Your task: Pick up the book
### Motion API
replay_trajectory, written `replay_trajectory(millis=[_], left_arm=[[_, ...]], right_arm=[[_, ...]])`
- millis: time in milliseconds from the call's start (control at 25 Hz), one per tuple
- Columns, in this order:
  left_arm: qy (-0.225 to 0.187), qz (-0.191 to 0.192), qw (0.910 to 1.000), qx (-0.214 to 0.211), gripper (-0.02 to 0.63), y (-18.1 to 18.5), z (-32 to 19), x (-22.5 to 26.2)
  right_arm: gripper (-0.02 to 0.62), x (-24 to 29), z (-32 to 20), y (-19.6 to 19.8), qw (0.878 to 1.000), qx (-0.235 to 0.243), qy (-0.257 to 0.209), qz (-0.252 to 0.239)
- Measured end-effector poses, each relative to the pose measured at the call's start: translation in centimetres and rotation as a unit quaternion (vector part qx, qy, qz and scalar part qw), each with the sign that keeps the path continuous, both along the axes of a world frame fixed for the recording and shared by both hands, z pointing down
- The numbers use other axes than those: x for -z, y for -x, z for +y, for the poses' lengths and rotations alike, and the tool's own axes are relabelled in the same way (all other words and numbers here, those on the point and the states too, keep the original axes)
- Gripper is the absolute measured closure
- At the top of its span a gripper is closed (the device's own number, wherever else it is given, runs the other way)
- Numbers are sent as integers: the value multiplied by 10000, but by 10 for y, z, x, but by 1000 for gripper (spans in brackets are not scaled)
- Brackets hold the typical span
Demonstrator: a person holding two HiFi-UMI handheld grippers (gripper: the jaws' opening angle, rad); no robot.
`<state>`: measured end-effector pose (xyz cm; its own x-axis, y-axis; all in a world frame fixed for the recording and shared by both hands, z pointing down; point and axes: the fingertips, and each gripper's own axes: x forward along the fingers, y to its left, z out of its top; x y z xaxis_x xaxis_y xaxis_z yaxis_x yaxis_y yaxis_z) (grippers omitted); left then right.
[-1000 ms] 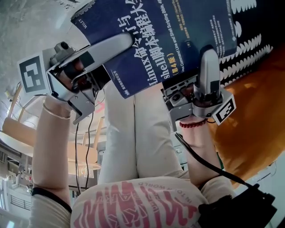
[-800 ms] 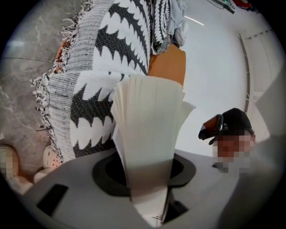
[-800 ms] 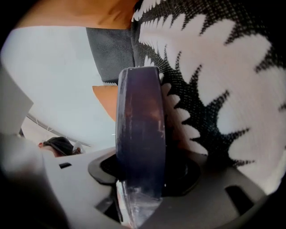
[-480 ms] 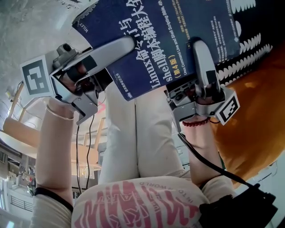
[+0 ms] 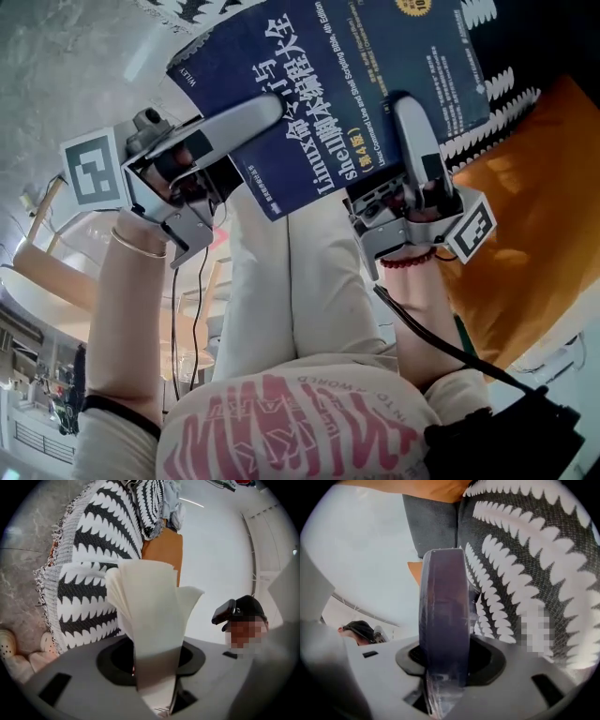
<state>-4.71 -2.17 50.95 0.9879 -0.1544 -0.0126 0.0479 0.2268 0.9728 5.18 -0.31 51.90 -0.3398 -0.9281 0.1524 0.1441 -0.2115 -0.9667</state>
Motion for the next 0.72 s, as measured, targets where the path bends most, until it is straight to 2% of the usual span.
replay_trajectory(millis=[320, 600, 720], left_arm=[[221, -60, 9997, 4, 430, -2, 2, -3], [312, 72, 9992, 218, 430, 2, 7, -5], [182, -13, 9998, 91, 428, 3, 9, -7]], right_arm=[[411, -4, 1, -1, 9997, -30, 224, -105], [411, -2, 0, 2, 9994, 190, 281, -15], [411, -1, 1, 1, 9996, 159, 242, -25]])
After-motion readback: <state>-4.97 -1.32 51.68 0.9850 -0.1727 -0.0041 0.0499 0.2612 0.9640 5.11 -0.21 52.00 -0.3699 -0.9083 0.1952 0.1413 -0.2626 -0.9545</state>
